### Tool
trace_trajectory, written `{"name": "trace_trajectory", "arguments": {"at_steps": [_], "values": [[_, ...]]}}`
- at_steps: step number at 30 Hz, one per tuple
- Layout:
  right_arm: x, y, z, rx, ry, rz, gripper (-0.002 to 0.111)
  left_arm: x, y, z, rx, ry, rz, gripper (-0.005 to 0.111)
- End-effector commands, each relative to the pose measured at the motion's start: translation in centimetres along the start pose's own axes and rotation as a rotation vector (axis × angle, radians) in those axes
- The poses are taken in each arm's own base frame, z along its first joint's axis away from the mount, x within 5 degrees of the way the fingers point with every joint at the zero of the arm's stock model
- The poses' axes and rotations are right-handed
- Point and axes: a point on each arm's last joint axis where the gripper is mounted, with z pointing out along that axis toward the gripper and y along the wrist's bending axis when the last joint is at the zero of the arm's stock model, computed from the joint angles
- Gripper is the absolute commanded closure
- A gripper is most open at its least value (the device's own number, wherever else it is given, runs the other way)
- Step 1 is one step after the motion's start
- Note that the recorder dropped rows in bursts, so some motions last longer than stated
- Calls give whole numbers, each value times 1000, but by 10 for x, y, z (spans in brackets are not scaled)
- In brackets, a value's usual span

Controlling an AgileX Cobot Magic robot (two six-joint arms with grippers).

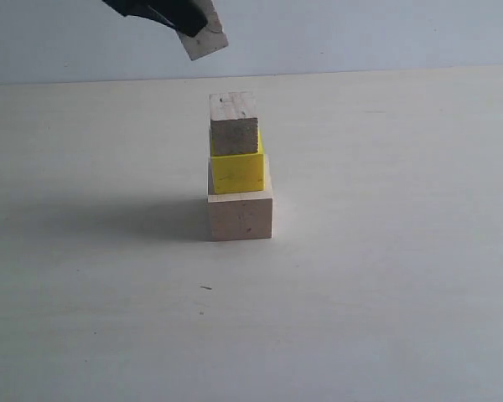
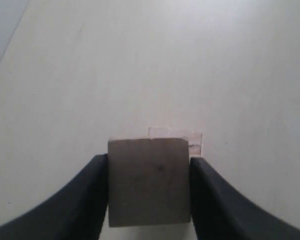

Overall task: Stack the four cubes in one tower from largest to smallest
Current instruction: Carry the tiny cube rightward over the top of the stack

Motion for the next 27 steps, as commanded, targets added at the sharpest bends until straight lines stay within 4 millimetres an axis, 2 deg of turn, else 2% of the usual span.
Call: {"name": "trace_trajectory", "arguments": {"at_steps": [1,7,18,22,25,27], "values": [[-2,3,-6,-2,-19,-1,108,-14,1,12,-26,46,25,107],[-2,3,-6,-2,-19,-1,108,-15,0,27,-1,64,1,107],[-2,3,-6,-2,-19,-1,108,-17,-5,32,6,79,-90,107],[-2,3,-6,-2,-19,-1,108,-16,-12,28,18,70,-256,107],[-2,3,-6,-2,-19,-1,108,-23,-18,18,23,27,-434,107],[-2,3,-6,-2,-19,-1,108,-23,-20,18,-23,72,-575,107]]}}
